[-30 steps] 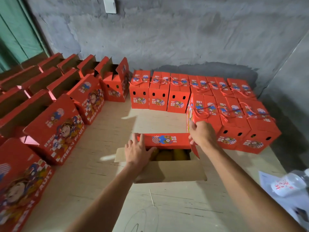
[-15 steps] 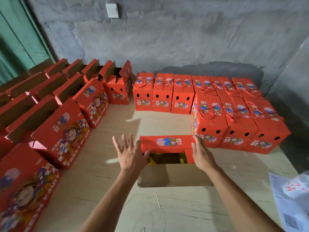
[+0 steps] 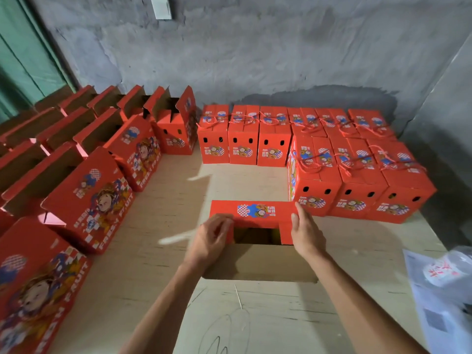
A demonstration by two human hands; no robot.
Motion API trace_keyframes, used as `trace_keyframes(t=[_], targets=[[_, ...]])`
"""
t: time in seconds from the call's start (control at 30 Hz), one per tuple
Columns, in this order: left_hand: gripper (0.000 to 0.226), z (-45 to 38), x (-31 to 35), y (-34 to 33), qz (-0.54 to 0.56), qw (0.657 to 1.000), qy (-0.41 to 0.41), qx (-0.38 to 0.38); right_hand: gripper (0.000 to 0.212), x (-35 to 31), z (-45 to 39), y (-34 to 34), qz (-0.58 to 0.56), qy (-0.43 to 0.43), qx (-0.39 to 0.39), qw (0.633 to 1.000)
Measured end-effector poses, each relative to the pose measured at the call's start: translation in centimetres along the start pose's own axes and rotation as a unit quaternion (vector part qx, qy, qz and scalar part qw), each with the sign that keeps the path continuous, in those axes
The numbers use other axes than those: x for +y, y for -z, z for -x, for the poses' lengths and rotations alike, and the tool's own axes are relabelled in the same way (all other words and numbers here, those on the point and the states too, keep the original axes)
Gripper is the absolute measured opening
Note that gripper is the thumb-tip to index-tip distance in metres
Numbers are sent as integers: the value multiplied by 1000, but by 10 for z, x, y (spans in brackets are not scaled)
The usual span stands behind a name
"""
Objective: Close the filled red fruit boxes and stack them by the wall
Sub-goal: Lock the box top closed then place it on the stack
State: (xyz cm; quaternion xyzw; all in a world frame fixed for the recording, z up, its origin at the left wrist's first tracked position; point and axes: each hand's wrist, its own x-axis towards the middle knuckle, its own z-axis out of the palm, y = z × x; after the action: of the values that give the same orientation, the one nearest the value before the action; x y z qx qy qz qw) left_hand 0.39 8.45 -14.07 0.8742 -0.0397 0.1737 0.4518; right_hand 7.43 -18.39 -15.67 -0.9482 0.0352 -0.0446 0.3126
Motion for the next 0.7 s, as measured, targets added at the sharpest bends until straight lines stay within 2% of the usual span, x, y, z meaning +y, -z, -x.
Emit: trace_keyframes(t=[0.23, 0.37, 0.57, 0.63, 0.7], targets=[[23, 7, -11, -3, -79, 995, -56, 29, 44, -3, 12, 3, -6, -21, 16, 1000], [13, 12, -11, -1, -90, 993, -60, 45, 27, 3, 25, 3, -92, -27, 70, 993], [11, 11, -9, 8, -94, 994, 12, 46, 6, 23, 42, 27, -226, 23, 4, 974], [18, 7, -13, 16, -95, 995, -7, 10, 23, 28, 53, 36, -234, 39, -37, 971], [37, 6, -18, 29, -59, 997, -34, -41, 37, 42, 62, 43, -236, 30, -86, 967]])
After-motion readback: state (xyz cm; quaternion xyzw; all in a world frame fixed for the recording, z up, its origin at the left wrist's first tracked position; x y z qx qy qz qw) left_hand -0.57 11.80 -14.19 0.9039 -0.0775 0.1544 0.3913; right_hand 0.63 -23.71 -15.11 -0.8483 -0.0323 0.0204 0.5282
